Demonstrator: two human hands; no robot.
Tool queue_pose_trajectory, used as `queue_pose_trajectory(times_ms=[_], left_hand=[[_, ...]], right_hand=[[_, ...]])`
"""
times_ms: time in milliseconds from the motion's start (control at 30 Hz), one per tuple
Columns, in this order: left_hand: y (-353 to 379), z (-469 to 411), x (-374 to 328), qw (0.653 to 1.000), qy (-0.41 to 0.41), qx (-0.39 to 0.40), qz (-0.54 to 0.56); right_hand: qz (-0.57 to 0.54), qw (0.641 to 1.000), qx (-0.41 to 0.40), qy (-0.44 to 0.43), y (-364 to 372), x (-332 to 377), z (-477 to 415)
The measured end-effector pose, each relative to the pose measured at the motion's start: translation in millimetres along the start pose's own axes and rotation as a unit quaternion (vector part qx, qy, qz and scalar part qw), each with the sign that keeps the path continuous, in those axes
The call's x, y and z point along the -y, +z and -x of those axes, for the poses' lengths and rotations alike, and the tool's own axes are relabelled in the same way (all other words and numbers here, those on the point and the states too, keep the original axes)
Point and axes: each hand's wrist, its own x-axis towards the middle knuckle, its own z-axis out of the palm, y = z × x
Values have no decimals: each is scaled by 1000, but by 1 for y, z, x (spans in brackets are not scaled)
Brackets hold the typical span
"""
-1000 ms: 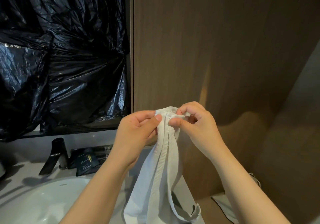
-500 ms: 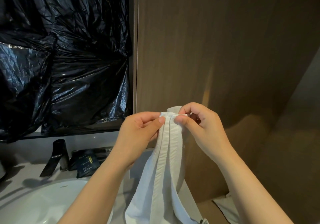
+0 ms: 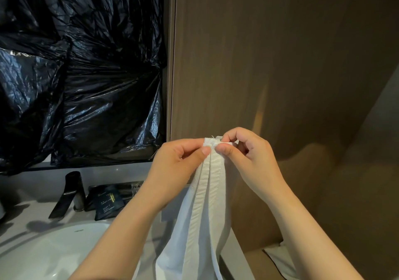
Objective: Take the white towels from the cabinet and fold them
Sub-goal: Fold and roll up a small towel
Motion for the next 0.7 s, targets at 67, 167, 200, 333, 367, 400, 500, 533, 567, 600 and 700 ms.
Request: queue_pose_trajectory(times_ms=[67, 167, 200, 333, 367, 400, 500, 533, 567, 600, 700], left_hand=[[3, 2, -1, 1000, 6, 1, -8], [9, 0, -3, 998, 17, -65, -16], [10, -1, -3, 997, 20, -78, -16], [1, -8, -6, 993, 38, -108, -23], [-2, -10, -7, 992, 44, -118, -28], [-7, -13, -8, 990, 50, -129, -40], [-17, -22, -11, 981, 65, -157, -93], [-20, -25, -12, 978, 67, -162, -109], [-23, -29, -13, 976, 68, -167, -123], [-25, -32, -14, 973, 72, -170, -137], [-34, -43, -21, 967, 90, -181, -158]], right_hand=[[4, 1000, -7, 4, 1, -2, 0], [9, 1000, -5, 4, 2, -3, -2], [14, 1000, 1, 2, -1, -3, -3], [123, 990, 72, 0, -25, -15, -6], [169, 981, 91, 5, -33, -20, -6], [208, 973, 103, 12, -41, -26, -5], [267, 956, 119, 3, -57, -36, -3], [282, 951, 124, -9, -60, -36, -3], [297, 946, 126, -23, -62, -34, -5], [311, 941, 125, -39, -65, -31, -7], [343, 929, 92, -109, -73, -18, -18]])
